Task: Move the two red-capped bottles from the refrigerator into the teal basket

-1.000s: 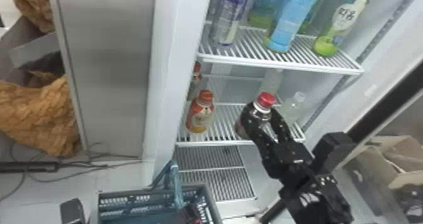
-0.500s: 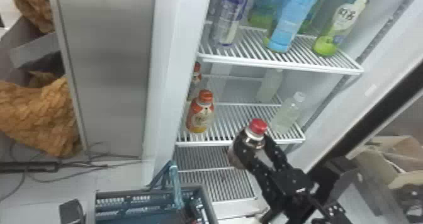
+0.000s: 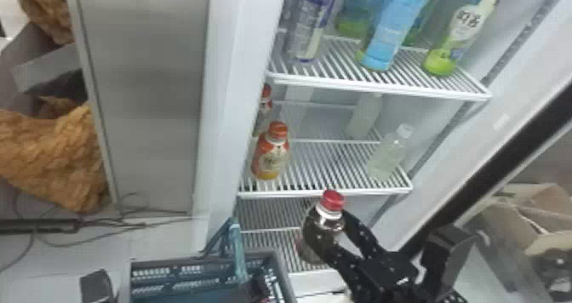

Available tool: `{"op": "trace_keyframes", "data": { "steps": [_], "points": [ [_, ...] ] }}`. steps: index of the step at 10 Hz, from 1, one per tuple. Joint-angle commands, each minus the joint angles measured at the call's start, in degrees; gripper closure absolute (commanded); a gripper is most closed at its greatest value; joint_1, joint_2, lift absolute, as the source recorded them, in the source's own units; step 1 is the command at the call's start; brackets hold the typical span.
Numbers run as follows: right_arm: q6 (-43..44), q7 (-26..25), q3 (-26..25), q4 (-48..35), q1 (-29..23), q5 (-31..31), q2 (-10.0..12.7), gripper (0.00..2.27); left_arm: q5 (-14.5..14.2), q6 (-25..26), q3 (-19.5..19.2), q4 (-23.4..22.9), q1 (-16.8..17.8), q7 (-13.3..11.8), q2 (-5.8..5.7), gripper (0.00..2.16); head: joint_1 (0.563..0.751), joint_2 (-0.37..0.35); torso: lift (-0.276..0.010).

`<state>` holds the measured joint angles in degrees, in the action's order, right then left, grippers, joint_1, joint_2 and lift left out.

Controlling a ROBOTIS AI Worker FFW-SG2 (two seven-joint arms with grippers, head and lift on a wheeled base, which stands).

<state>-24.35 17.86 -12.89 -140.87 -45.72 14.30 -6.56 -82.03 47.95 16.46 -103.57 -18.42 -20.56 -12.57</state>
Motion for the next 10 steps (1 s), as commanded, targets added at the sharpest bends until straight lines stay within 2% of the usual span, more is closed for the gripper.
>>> {"op": "trace_keyframes", "data": {
  "steps": [1, 3, 6, 8, 10],
  "points": [
    [-2.78, 1.03, -0.02, -0.24, -0.12, 0.21, -0.3, 0.69, 0.11, 0.14, 0.0, 0.0, 0.0, 0.0, 0.0, 1.14, 0.695, -0.35, -0.228],
    [-8.69, 4.29, -0.25, 0.04, 0.16, 0.32, -0.82, 0.69, 0.22, 0.42, 0.0, 0.0, 0.0, 0.0, 0.0, 1.14, 0.695, -0.35, -0.228],
    [-12.06, 7.45, -0.25, 0.74, 1.15, 1.01, -1.35, 0.69, 0.34, 0.42, 0.0, 0.14, 0.14, 0.0, 0.0, 1.14, 0.695, -0.35, -0.228],
    [-15.3, 12.55, -0.47, 3.55, 3.82, 2.15, -1.79, 0.69, 0.34, 0.42, 0.0, 0.28, 0.14, 0.09, 0.0, 1.14, 0.695, -0.35, -0.228],
    [-18.95, 14.31, -0.36, 3.83, 5.08, 2.03, -2.32, 0.69, 0.34, 0.42, 0.0, 0.42, 0.28, 0.09, 0.0, 1.14, 0.695, -0.35, -0.228]
  ]
}}
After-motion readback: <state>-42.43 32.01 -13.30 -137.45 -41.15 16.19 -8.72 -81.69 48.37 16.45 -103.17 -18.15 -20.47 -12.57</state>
